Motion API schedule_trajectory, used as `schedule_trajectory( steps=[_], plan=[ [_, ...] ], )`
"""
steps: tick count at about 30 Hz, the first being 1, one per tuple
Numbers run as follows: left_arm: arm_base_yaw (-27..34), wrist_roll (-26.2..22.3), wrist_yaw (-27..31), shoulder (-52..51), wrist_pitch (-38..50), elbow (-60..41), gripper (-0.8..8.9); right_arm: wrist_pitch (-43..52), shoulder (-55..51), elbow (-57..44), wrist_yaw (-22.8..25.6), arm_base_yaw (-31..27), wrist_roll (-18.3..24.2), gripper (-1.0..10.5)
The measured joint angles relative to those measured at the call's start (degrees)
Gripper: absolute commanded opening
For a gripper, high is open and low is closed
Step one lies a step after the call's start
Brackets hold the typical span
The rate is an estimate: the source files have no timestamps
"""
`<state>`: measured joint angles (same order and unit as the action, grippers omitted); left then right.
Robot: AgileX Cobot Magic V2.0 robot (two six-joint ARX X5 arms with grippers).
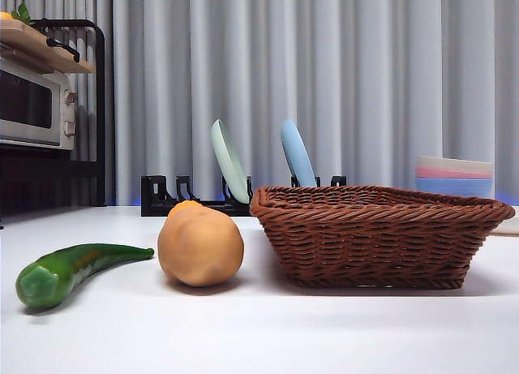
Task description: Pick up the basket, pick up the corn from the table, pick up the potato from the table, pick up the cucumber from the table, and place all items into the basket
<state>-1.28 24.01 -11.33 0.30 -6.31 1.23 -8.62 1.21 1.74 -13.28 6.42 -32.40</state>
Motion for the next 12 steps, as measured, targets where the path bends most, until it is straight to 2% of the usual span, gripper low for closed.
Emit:
schedule_trajectory(
  steps=[5, 12],
  plan=[
    [0.0, 0.15, -0.37, 2.4, -2.4, 3.87, -0.06, 0.13, 3.96, 4.94, 0.0, 0.0, -0.2, -0.1],
    [0.0, 0.09, -0.87, 11.78, -2.6, 11.98, -0.06, 0.09, 16.85, 14.08, -0.22, 0.0, 1.49, -0.1]
  ],
)
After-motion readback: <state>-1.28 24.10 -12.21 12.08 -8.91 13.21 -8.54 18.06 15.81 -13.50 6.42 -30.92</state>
